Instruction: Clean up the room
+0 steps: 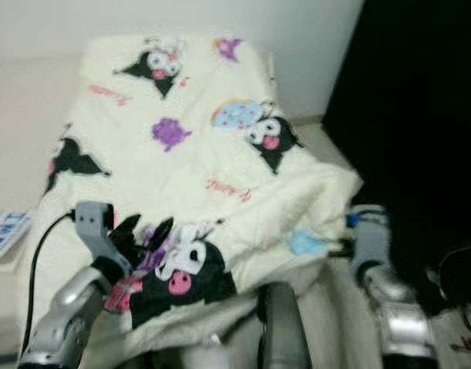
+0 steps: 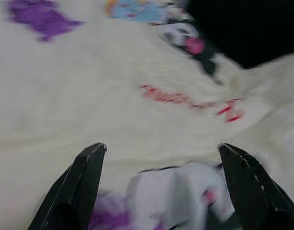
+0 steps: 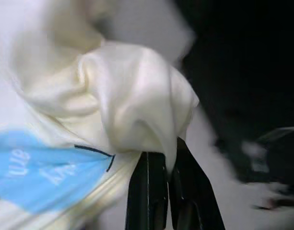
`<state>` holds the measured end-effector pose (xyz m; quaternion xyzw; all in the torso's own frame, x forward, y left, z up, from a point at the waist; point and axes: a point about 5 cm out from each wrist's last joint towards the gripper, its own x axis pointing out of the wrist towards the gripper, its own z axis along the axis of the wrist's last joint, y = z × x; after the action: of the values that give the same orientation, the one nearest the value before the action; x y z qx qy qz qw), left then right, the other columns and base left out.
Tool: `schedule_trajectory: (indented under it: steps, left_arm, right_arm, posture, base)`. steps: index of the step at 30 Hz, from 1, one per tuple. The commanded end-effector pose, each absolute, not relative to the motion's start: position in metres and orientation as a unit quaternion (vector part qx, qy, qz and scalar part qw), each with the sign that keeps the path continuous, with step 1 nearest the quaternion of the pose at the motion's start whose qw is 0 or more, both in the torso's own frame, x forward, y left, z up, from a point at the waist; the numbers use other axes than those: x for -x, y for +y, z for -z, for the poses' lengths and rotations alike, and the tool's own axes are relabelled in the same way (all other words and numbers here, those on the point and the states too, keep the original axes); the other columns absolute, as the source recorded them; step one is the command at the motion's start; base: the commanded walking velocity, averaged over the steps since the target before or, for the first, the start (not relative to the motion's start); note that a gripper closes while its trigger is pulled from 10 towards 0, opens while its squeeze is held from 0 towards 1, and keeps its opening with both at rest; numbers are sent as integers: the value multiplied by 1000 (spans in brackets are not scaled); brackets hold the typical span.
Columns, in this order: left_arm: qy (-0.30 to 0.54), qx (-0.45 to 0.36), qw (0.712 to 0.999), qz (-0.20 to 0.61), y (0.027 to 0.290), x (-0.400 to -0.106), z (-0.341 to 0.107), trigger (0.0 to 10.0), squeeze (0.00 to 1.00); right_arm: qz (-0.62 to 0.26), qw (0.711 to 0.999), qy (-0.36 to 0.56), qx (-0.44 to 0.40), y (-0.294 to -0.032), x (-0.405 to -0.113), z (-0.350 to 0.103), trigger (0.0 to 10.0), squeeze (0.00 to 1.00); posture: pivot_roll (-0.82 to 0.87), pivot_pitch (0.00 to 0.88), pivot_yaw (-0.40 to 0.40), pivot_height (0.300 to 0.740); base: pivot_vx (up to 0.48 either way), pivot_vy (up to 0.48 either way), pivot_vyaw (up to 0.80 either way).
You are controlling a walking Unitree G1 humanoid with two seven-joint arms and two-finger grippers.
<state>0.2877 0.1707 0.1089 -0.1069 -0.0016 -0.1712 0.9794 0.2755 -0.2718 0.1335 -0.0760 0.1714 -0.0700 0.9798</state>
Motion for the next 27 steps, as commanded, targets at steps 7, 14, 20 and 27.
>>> schedule_trajectory:
  steps: [7,14,20,27]
  left_arm:
    - [8,94,975,199,156,-290,-99,10000,0]
    - [8,80,976,204,156,-291,-96,10000,0]
    - [9,57,976,212,154,-289,-93,10000,0]
    - [6,22,975,222,155,-289,-92,10000,0]
  right_arm:
    - [140,944,235,183,-324,-231,-141,0,0]
    - [91,929,329,143,-299,-209,-116,0,0]
    - [33,932,344,107,-265,-211,-103,0,0]
    - [12,930,349,116,-258,-216,-101,0,0]
  posture:
    - [-307,213,-100,580]
    - [-300,217,-96,580]
    - [-290,214,-95,580]
    - [-274,215,-98,580]
  base:
    - [0,0,0]
    - [0,0,0]
    - [0,0,0]
    - [0,0,0]
